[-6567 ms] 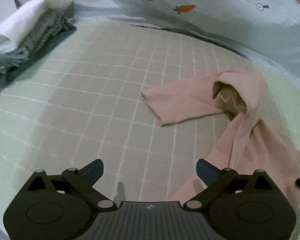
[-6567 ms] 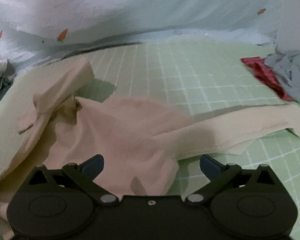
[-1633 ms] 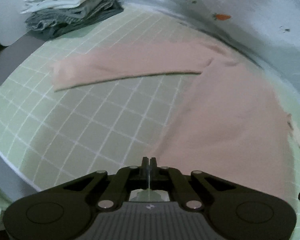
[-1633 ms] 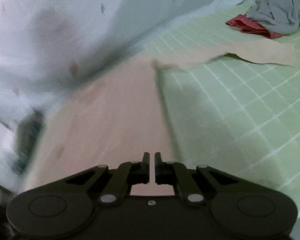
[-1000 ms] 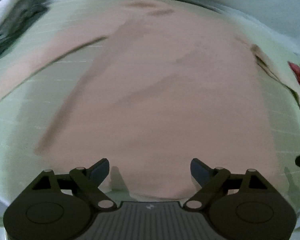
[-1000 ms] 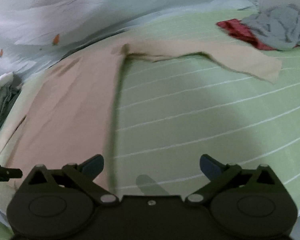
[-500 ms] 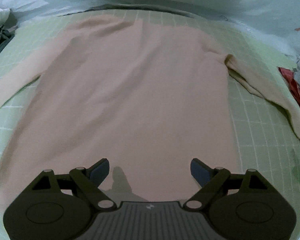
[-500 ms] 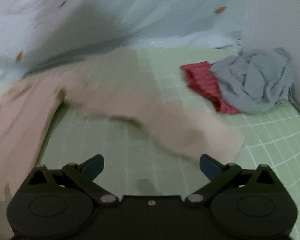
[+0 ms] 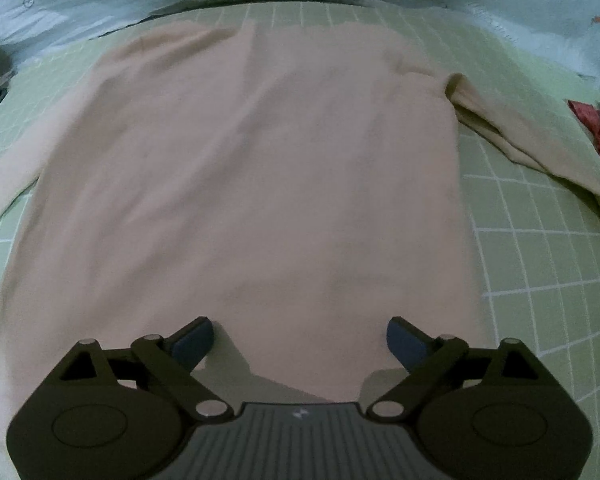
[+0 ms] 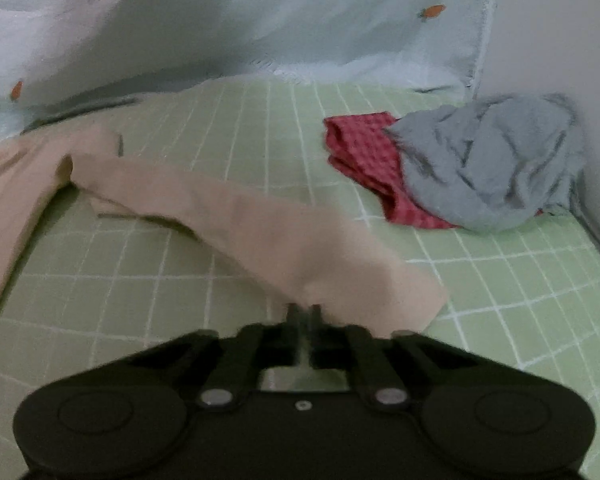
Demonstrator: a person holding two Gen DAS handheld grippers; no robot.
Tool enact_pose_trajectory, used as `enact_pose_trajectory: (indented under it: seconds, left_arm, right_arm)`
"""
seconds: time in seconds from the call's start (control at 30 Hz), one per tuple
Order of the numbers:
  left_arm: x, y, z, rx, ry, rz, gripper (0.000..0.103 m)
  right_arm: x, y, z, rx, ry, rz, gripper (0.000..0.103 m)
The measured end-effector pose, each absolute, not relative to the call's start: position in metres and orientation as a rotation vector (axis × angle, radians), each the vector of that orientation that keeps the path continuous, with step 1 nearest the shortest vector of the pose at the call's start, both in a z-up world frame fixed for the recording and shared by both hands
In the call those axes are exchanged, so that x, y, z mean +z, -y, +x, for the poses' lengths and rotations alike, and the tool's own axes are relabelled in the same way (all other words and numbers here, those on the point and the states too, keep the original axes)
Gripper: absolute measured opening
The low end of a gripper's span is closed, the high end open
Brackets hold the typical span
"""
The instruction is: Fold clothes
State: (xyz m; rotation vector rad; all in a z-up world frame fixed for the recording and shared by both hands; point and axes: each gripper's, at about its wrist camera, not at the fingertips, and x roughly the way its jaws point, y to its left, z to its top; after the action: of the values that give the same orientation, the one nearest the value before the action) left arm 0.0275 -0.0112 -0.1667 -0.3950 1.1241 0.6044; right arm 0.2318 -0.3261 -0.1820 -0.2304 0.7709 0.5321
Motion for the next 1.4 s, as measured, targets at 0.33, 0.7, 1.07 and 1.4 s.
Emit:
enact_pose_trajectory:
  seconds: [0.33,0.7,1.07,1.4]
  left_arm:
    - [-0.166,0.024,0.028,0.643,-1.154,-0.408,0.1]
    - [-0.162,0.031,0.02,0.615,-1.193,-0.409,0.103]
    - [-0.15,0.009,0.006,0.69,-1.177,-0.452,0.103]
    - [-0.153,-0.037,0.005,0.798,-1.178,-0.542,0.103]
  right_arm:
    - [-0.172,0.306,0.129,0.843,-0.872,-0.324,0.003]
    - [-0.145,0.321,0.152,0.802,-0.818,-0.087,0.046]
    - [-0.149,0.284,0.213,0.69,-0.751,-0.089,0.103]
    - [-0.167,0.201,0.287,0.675,-0.736,-0.207,0.103]
